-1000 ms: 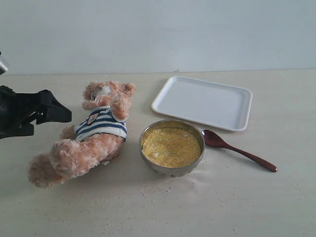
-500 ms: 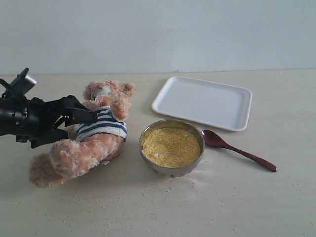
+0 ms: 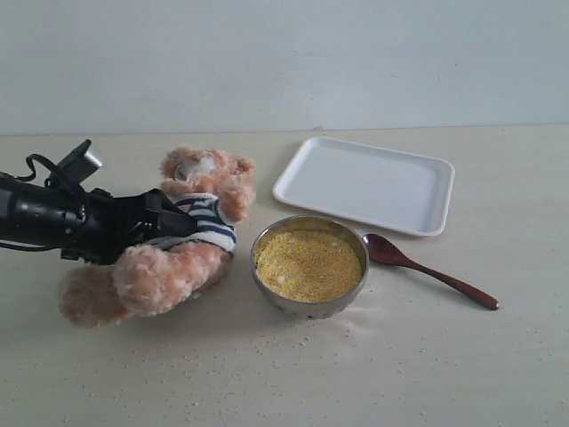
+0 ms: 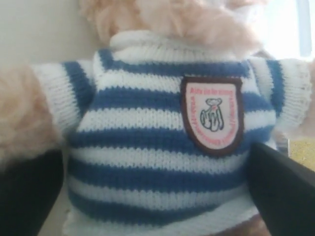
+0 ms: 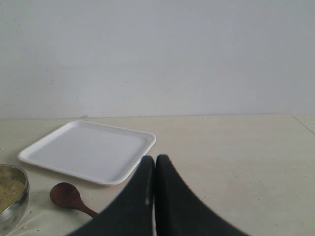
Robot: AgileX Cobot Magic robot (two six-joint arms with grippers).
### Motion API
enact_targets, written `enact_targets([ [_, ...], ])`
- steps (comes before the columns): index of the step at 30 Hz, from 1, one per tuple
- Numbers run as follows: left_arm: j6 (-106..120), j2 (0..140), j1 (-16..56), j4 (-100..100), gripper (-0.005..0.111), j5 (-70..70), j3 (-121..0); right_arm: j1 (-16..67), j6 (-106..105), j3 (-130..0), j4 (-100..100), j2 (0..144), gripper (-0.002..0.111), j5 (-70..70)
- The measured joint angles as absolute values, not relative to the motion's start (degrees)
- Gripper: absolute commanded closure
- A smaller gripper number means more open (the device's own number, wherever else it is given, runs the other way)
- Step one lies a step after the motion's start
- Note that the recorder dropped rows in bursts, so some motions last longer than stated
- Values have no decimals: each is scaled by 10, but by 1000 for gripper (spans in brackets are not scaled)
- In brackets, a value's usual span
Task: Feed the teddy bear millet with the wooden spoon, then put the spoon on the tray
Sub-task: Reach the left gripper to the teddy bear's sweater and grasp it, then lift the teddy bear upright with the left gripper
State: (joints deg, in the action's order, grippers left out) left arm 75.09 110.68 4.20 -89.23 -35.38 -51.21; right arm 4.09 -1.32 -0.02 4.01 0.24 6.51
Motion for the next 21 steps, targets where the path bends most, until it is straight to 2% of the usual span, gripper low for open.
enact_targets([
  [4, 761, 1132, 64, -913, 15, -354, -527, 41, -13, 0, 40, 2, 108, 65],
  [7, 761, 1147, 76, -920, 21, -351, -537, 41, -13, 0, 40, 2, 108, 65],
  [10, 761, 1158, 79, -927, 36, -350, -540, 41, -13, 0, 40, 2, 108, 65],
  [18, 709, 1168, 79, -924, 101, -347, -543, 41, -13, 0, 40, 2, 108, 65],
  [21, 702, 1168, 71, -915, 102, -360, -543, 41, -13, 0, 40, 2, 108, 65],
])
